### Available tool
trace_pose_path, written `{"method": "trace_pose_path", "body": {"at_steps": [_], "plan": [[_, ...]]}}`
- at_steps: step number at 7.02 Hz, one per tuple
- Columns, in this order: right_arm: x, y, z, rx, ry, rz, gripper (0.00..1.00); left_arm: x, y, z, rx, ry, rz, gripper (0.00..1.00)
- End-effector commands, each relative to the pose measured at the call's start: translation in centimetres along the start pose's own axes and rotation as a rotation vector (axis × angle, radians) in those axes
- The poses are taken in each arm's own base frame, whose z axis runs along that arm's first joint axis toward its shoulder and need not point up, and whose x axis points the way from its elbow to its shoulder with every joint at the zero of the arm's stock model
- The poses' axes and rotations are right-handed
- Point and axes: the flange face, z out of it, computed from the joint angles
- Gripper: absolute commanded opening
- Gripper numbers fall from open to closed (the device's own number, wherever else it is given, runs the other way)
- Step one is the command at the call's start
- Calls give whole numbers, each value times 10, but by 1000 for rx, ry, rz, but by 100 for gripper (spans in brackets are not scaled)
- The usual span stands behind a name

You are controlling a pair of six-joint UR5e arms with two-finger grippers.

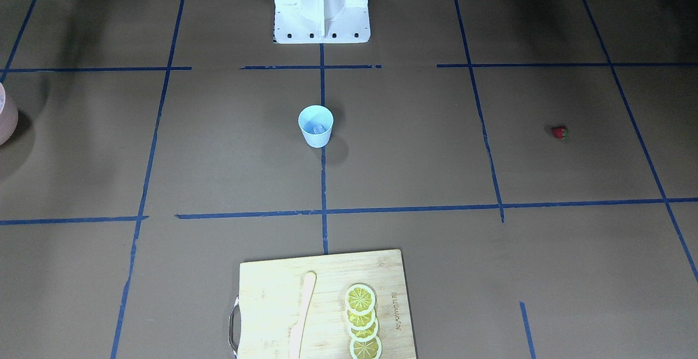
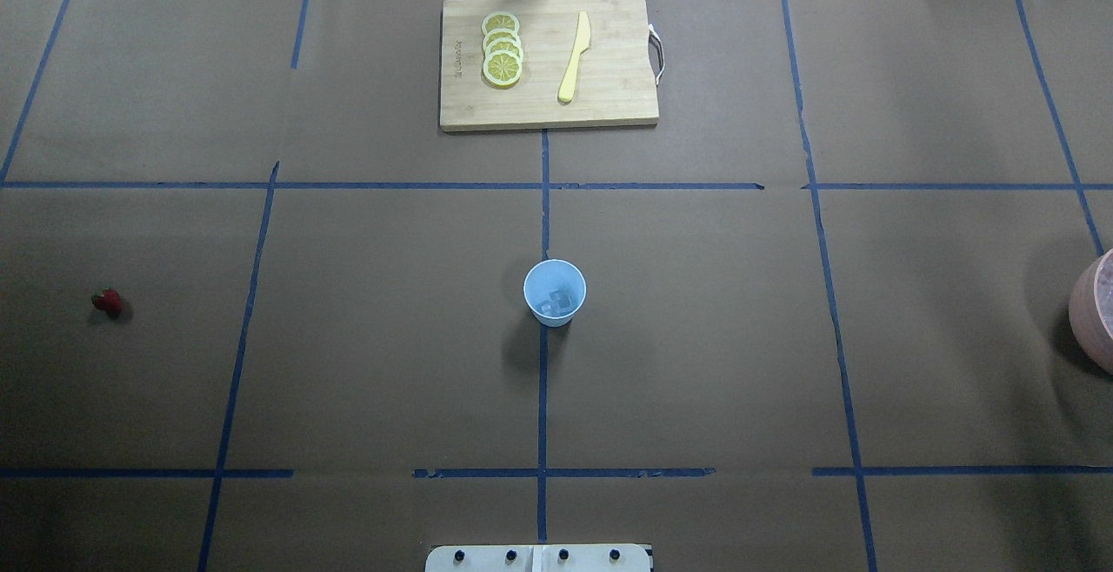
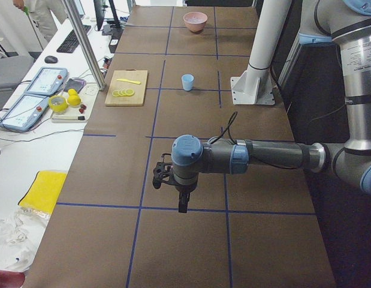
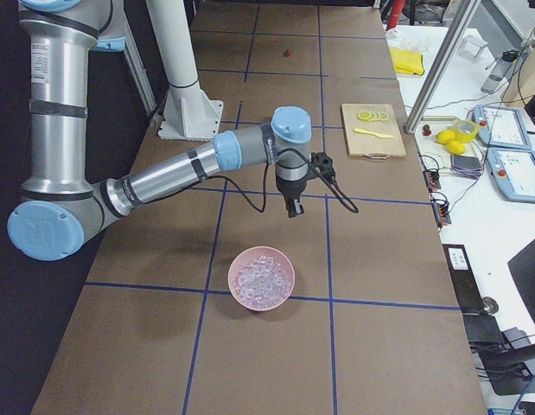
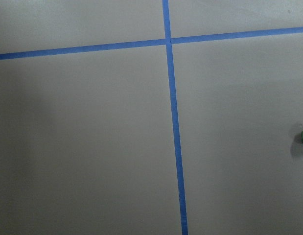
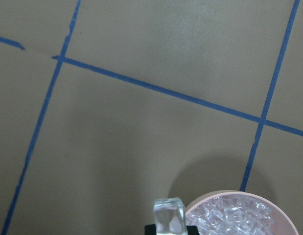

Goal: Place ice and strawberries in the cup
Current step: 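Lower the right gripper into the bowl and grasp a third ice cube, then carry the ice cube with the right gripper over the cup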

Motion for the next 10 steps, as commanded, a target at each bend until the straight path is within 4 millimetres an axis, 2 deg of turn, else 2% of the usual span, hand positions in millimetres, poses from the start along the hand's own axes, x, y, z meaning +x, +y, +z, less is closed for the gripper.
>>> {"method": "trace_pose_path", "body": {"at_steps": [1, 2, 3, 4, 5, 6, 7, 8, 9, 10], "plan": [[-87, -55, -12, 11, -30, 115, 0, 0, 0, 0, 0, 0, 0, 100], [-157, -82, -2, 12, -39, 180, 0, 1, -1, 0, 2, 0, 4, 100], [-233, -97, 13, 16, -31, 224, 0, 1, -1, -1, 3, 0, 5, 100], [-320, -101, 35, 7, -41, 235, 0, 1, -1, -1, 5, -1, 4, 100], [-379, -106, 50, 4, -43, 244, 0, 1, -1, -1, 6, -1, 5, 100], [-451, -104, 74, 21, -22, 278, 0, 2, -2, -2, 7, -1, 6, 100], [-519, -115, 94, 43, 3, 317, 0, 2, -1, -2, 6, -1, 5, 100], [-581, -139, 110, 38, 26, 361, 0, 2, -1, -2, 5, -1, 4, 100], [-613, -138, 121, 35, 43, 368, 0, 2, -1, -2, 4, 0, 4, 100], [-636, -111, 144, 31, 66, 361, 0, 1, -1, 0, 0, 0, 2, 100]]}}
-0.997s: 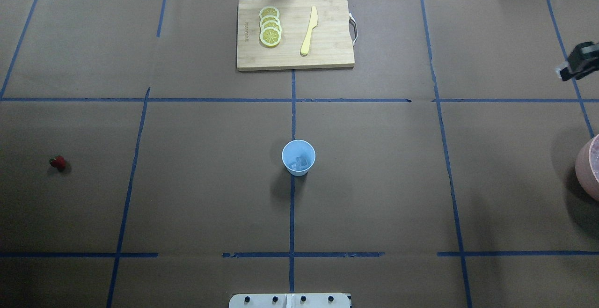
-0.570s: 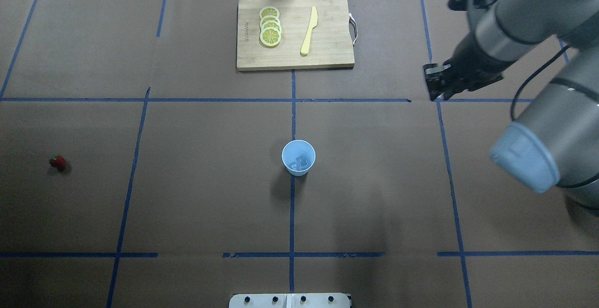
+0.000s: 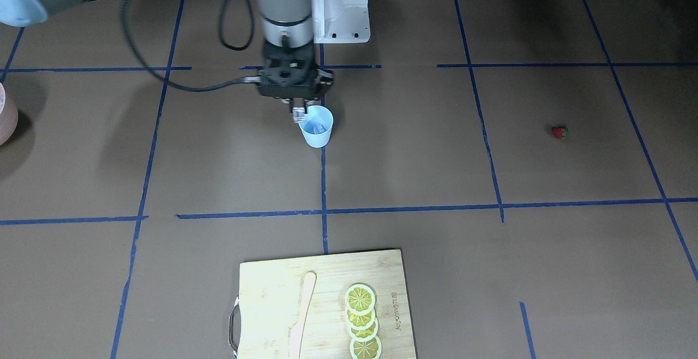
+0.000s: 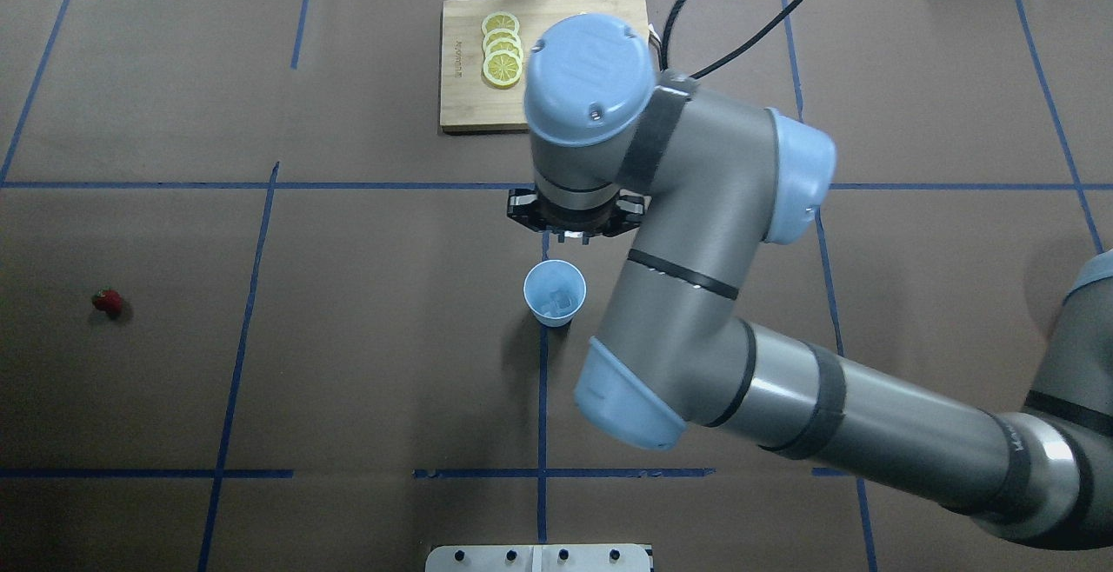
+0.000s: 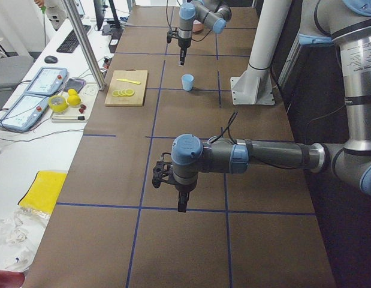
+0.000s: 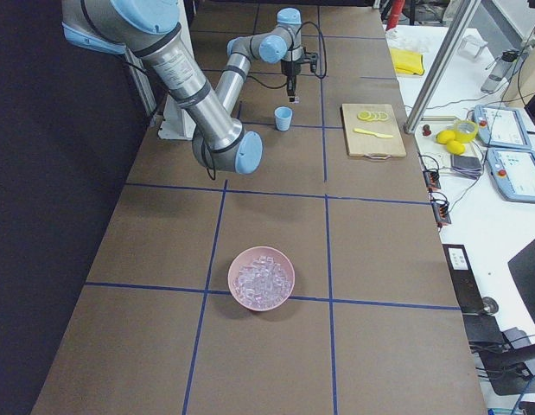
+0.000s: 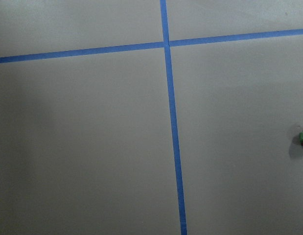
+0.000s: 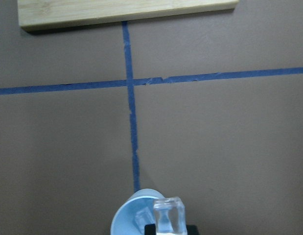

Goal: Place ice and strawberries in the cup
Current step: 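Carry the ice cube with the right gripper over the cup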

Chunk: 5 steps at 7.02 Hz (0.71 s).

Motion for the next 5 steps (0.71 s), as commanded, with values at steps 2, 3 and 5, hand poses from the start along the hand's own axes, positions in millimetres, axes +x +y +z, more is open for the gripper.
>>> {"method": "trace_pose_path", "body": {"at_steps": [2, 3, 5], "plan": [[-30, 44, 28, 32, 44, 6, 1, -3, 1, 3, -7, 1, -7, 100], [-25, 44, 34, 29, 55, 8, 2, -3, 1, 3, -7, 1, -7, 100], [-22, 44, 38, 27, 63, 7, 32, -3, 2, 3, -9, 1, -9, 100]]}}
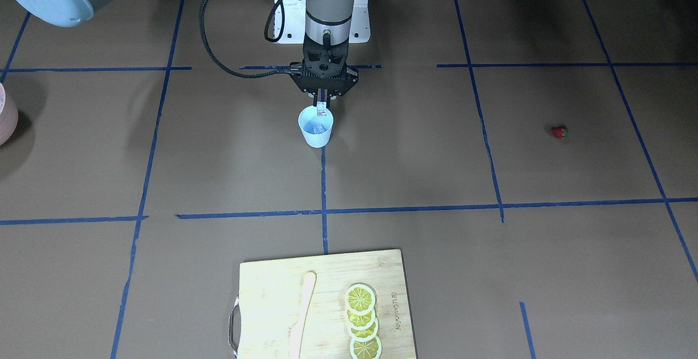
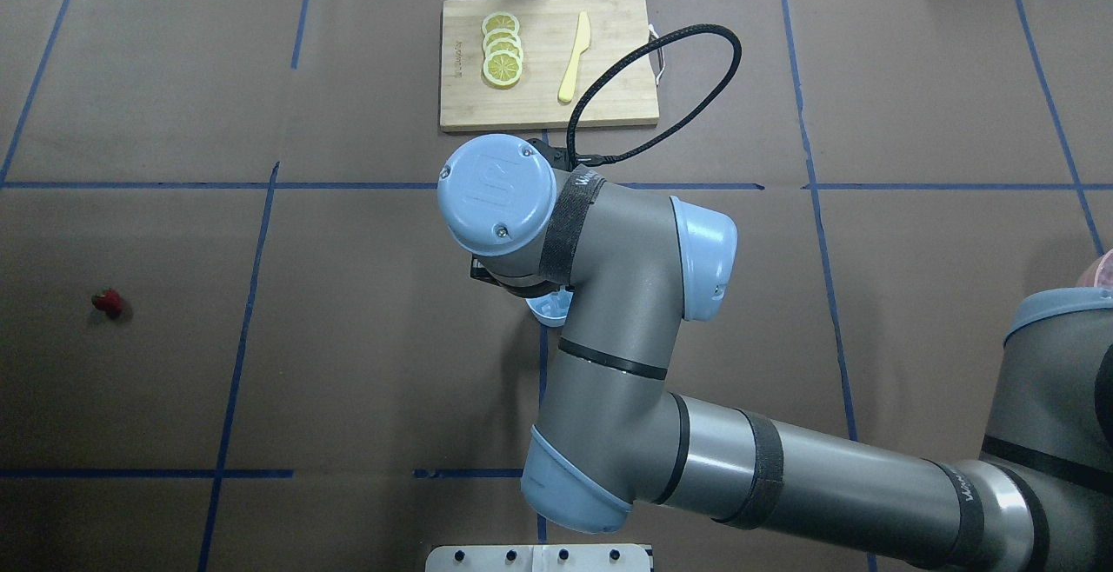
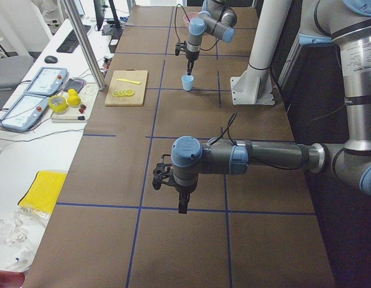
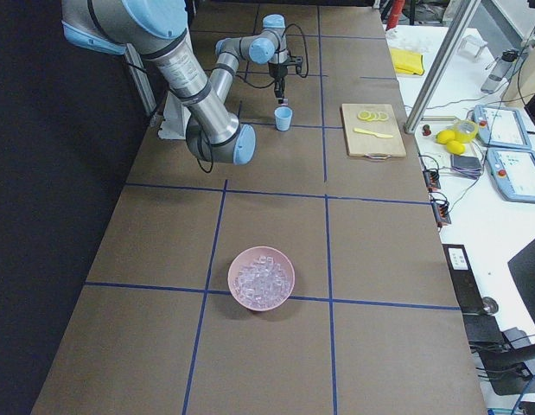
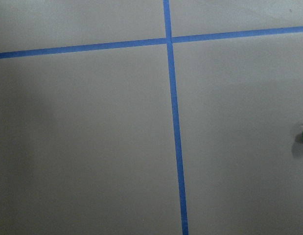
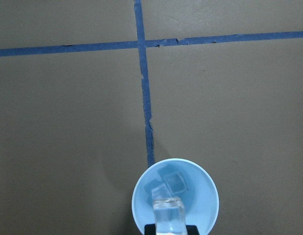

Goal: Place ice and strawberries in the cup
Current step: 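Open the right gripper to drop the ice cube into the cup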

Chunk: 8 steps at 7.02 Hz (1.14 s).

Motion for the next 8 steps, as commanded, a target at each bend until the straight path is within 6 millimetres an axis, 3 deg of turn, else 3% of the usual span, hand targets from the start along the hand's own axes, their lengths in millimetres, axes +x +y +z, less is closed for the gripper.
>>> {"method": "trace_pose_path", "body": {"at_steps": [1, 4, 5, 7, 8], "plan": [[7, 1, 6, 0, 8, -3, 98, 0, 0, 0, 1, 0, 0, 100], [4, 2, -4, -2, -10, -7, 99, 0, 0, 0, 0, 0, 1, 100], [13, -8, -19, 9, -33, -7, 99, 1, -1, 0, 3, 0, 4, 100], [53, -68, -37, -22, -54, -45, 99, 1, -1, 0, 4, -2, 4, 100], [96, -106, -49, -44, -74, -78, 99, 4, -7, -4, 15, -1, 10, 100]]}}
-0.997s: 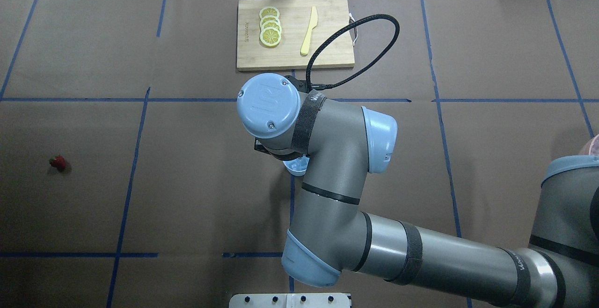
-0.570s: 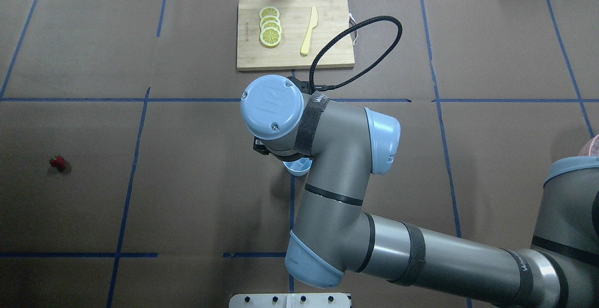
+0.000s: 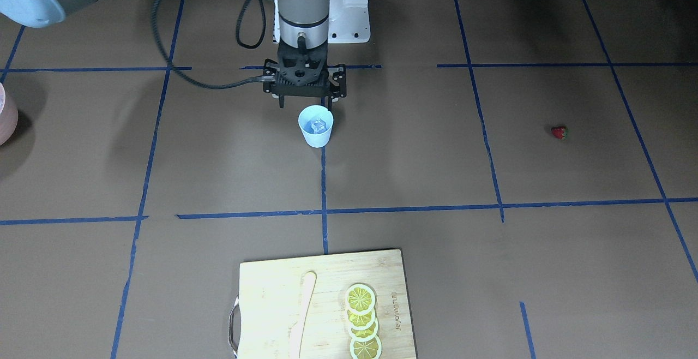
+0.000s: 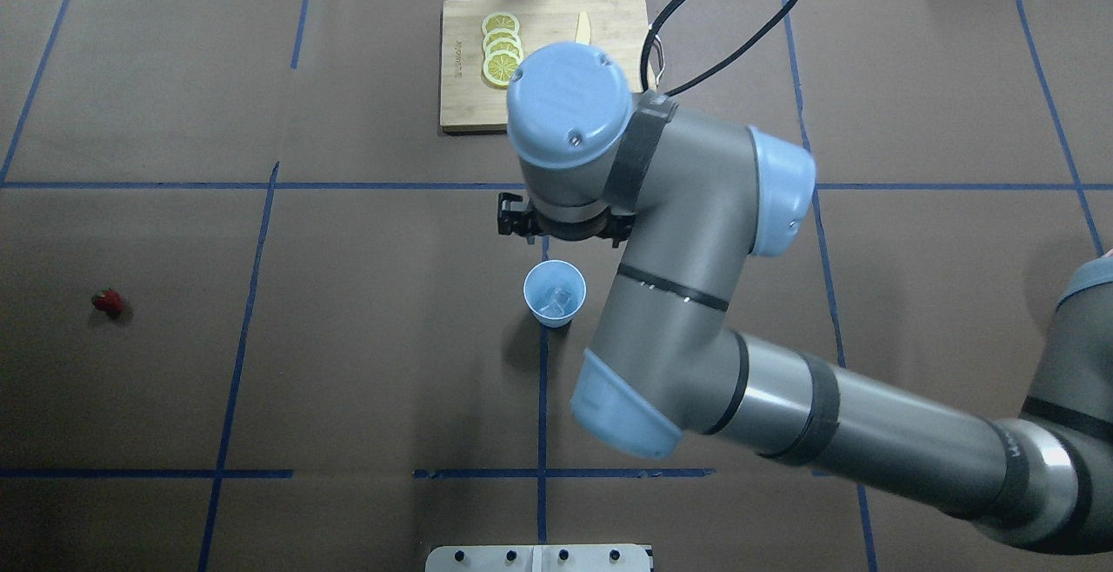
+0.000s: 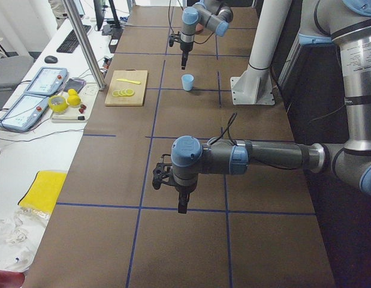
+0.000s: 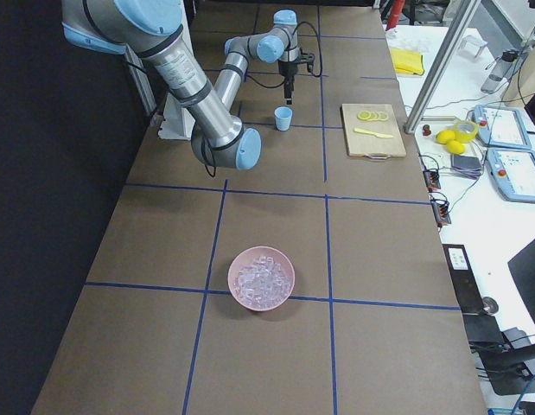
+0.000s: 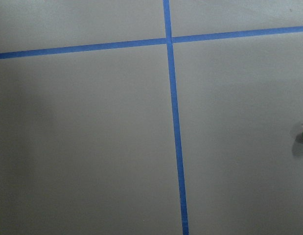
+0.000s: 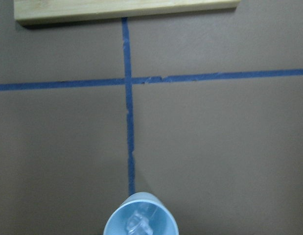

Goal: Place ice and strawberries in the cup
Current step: 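Move the right gripper back toward the pink bowl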

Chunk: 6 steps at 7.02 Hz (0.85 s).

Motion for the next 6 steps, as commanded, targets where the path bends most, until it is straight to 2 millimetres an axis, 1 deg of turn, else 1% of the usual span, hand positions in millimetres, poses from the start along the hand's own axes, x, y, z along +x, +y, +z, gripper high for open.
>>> {"method": "trace_pose_path", "body": {"at_steps": [1, 2, 3, 4, 5, 6], "plan": [[98, -70, -22, -40, -24, -94, 99, 3, -5, -3, 10, -1, 5, 100], [166, -104, -28, -54, -21, -153, 99, 7, -9, -7, 20, -2, 16, 100], [237, -133, -36, -64, -20, -235, 99, 15, -22, -16, 49, -5, 44, 100], [315, -157, -43, -75, -20, -303, 99, 21, -32, -23, 93, -10, 87, 100], [392, -169, -52, -80, -24, -348, 99, 24, -34, -26, 123, -11, 115, 100], [464, -170, -57, -86, -26, -397, 99, 22, -37, -23, 121, -11, 120, 100]]}}
